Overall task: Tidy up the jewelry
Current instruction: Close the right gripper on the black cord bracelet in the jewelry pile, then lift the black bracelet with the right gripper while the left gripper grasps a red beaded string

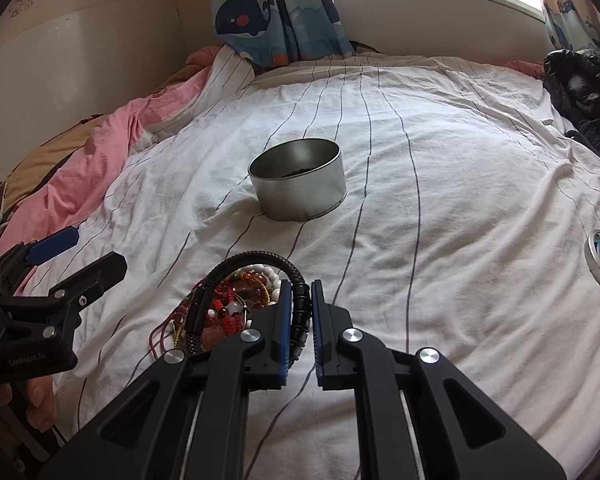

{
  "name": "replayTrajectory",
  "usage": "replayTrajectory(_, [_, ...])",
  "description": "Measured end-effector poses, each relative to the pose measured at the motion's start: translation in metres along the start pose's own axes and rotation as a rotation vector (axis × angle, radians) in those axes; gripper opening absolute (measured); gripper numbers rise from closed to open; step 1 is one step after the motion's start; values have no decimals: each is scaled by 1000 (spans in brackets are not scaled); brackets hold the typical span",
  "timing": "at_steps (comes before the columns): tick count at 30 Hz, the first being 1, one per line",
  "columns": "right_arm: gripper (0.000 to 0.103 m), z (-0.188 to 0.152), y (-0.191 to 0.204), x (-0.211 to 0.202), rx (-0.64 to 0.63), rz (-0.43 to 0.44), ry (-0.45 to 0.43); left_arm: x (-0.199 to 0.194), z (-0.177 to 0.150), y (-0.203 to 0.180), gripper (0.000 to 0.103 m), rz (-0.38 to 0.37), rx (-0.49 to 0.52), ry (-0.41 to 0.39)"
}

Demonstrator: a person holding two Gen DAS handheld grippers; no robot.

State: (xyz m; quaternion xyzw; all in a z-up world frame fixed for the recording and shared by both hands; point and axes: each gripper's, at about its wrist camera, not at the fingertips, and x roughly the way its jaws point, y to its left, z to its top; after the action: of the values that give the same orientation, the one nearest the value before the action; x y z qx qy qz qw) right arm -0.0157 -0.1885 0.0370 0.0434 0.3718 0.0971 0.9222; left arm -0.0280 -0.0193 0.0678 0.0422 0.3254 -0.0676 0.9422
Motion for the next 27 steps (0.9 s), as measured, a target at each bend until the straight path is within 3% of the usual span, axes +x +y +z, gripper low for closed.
replayTrajectory(10, [10, -1, -11, -10, -15, -81, -23, -3, 5, -22, 97, -37, 36, 0])
replayTrajectory(20, [10, -9, -33, 6, 37, -128, 56, 12, 1, -43, 97, -122, 88, 23])
replayTrajectory(27, [10, -14, -38, 17, 57, -146, 97, 32, 2, -46, 96, -183, 69, 52])
